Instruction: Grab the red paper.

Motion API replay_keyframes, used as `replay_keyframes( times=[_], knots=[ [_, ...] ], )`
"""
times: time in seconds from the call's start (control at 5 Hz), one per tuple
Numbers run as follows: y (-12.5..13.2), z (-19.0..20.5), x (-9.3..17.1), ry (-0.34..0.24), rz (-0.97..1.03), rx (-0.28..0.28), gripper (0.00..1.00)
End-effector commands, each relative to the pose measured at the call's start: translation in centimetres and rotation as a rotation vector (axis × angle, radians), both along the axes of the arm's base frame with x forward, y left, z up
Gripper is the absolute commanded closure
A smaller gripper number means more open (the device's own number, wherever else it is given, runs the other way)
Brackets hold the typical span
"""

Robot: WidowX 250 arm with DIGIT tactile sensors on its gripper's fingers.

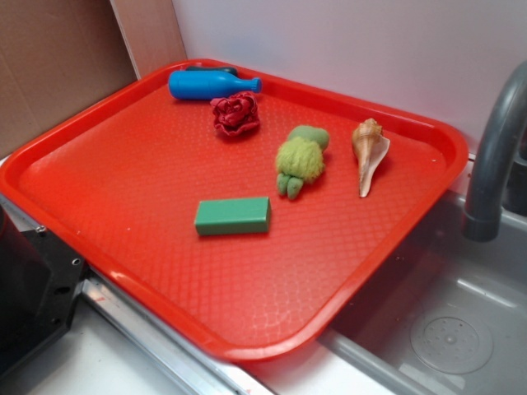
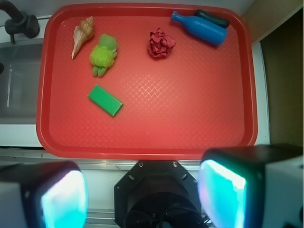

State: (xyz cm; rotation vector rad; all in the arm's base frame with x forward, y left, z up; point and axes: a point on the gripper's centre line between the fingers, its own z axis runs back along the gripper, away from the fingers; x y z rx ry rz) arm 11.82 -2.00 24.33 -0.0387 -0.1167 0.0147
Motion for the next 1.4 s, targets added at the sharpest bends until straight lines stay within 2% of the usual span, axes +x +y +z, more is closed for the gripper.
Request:
replay_keyframes(
  times=[0.0,0.2,0.4,0.6,0.8,1.0,1.2],
  knots=[
    [0.0,0.0,0.0,0.000,0.000,0.000,0.00],
    [3.1,-5.0,5.0,-0.010,-0.020,0.117,0.00],
    [4.8,-9.7,10.0,0.038,-0.116,0.066,0.00],
    [7.3,-11.8,13.1,-0.054,-0.100,0.051,0.00],
    [8.7,-13.2,15.4,-0.122,-0.050,0.036,0.00],
    [8.4,-15.0,18.3,-0.205,0.021,-0.043,0.00],
    [6.1,-17.0,20.1,-0.139,0.042,-0.177,0.00]
  ],
)
